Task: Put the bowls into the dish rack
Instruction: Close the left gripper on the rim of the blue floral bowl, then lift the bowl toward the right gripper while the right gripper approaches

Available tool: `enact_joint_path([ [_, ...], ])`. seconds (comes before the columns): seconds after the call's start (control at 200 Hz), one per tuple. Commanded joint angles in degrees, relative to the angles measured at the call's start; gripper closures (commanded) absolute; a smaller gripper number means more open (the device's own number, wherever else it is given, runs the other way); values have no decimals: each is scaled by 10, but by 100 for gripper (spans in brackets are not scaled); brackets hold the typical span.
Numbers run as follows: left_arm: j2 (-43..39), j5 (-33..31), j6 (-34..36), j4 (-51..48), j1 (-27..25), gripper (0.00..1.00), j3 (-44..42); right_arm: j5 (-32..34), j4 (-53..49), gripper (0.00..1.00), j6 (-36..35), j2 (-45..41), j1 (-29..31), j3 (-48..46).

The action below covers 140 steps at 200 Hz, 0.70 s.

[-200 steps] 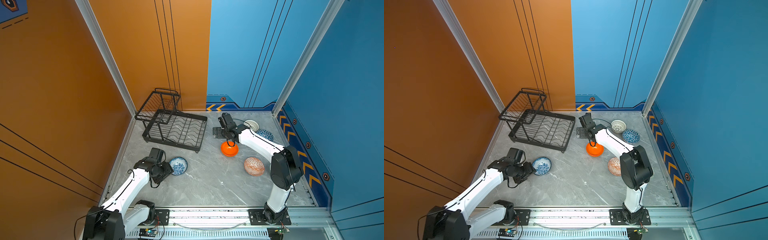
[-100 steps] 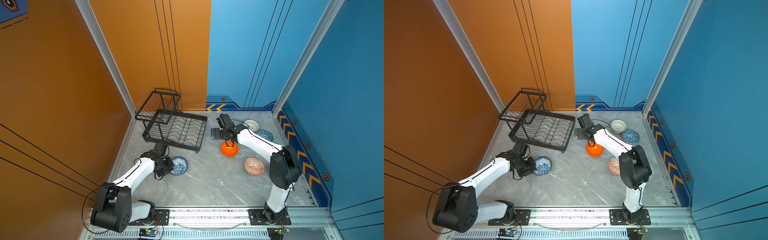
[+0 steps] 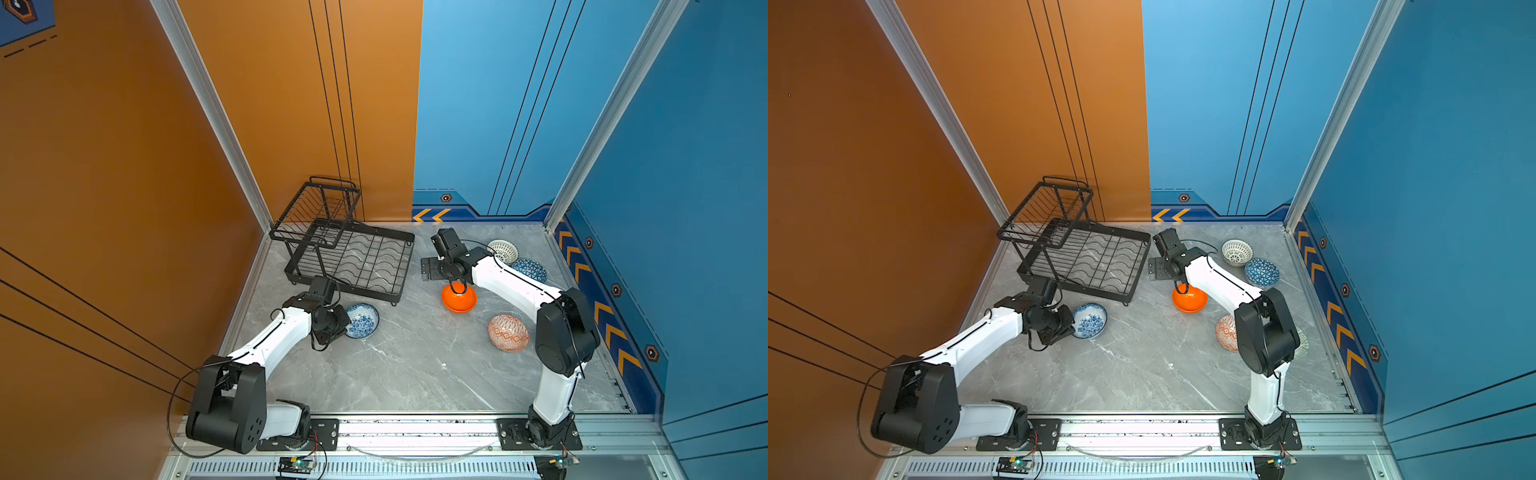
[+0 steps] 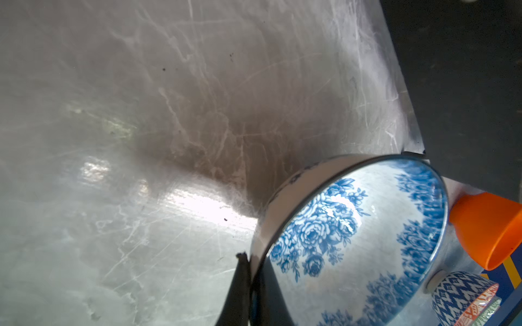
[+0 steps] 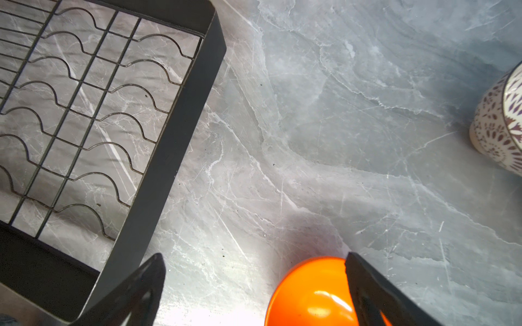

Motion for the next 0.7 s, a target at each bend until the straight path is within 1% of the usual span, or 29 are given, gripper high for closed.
enact_joint_path([
  [0.0, 4, 18, 5, 4, -6, 100, 27, -7, -17, 0, -13, 5, 4, 20],
  [0.31, 6, 34, 26, 5, -25, 100, 74, -14, -19, 0, -17, -4, -4, 22],
  [0.43, 9, 29, 35, 4, -36, 100, 101, -22, -37, 0, -10, -1, -6, 47],
  [0.521, 10, 2, 31, 5, -44, 100, 124, -33, -76, 1, 4, 8, -7, 97],
  [0.546, 12, -12, 31, 5, -47, 100, 125, -36, -90, 1, 10, 12, -8, 117],
  [0.561, 12, -21, 31, 5, -49, 100, 144, -38, -101, 2, 16, 15, -9, 132],
  [0.616, 18, -54, 30, 13, -54, 100, 164, -46, -129, 2, 30, 23, -12, 181],
  [0.696, 26, -99, 29, 45, -61, 100, 185, -60, -174, 3, 60, 39, -17, 252],
])
